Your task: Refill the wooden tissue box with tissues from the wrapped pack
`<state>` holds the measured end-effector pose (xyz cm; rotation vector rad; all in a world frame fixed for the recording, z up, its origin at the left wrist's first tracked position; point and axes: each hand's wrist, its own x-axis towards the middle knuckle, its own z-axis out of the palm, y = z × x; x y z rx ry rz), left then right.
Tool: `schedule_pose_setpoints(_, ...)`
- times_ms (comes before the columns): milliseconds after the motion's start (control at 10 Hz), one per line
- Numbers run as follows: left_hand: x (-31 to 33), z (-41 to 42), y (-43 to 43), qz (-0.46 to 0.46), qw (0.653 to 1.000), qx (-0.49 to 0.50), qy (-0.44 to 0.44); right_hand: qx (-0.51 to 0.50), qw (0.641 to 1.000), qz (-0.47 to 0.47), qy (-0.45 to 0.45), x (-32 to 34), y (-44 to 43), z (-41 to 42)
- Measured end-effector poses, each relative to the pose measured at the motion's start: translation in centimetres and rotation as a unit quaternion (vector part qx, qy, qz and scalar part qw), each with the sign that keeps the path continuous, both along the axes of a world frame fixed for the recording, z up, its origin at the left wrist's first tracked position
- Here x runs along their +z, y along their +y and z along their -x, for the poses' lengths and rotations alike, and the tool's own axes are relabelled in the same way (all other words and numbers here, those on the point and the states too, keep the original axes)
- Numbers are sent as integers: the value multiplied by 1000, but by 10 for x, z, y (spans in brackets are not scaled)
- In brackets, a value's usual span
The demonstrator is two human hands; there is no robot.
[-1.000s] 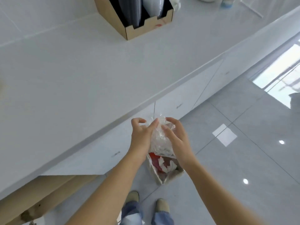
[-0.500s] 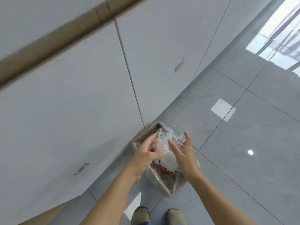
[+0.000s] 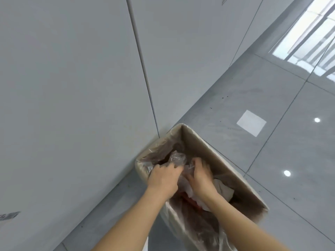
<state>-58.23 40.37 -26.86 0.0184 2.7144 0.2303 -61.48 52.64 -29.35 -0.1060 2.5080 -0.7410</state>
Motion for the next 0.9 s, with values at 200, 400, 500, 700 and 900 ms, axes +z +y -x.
schedule_pose_setpoints(200,-16,21,8,90,990,-57,-92,147,983,-98,53,-17,-10,7)
schedule_pose_setpoints(400,2,16,-3,81,986,-51,-139,231,964,-130,-11,-1,-8,7)
schedule_pose_setpoints(500,16,8,-12,63,991,-42,-111,237,962,-135,23,18,-1,3)
schedule_pose_setpoints(700,62,-16,-19,-4,1000,18,21,244,950,-104,167,74,12,-4)
schedule_pose_setpoints(900,136,-44,-16,-30,990,56,128,265,944,-87,178,153,23,-17)
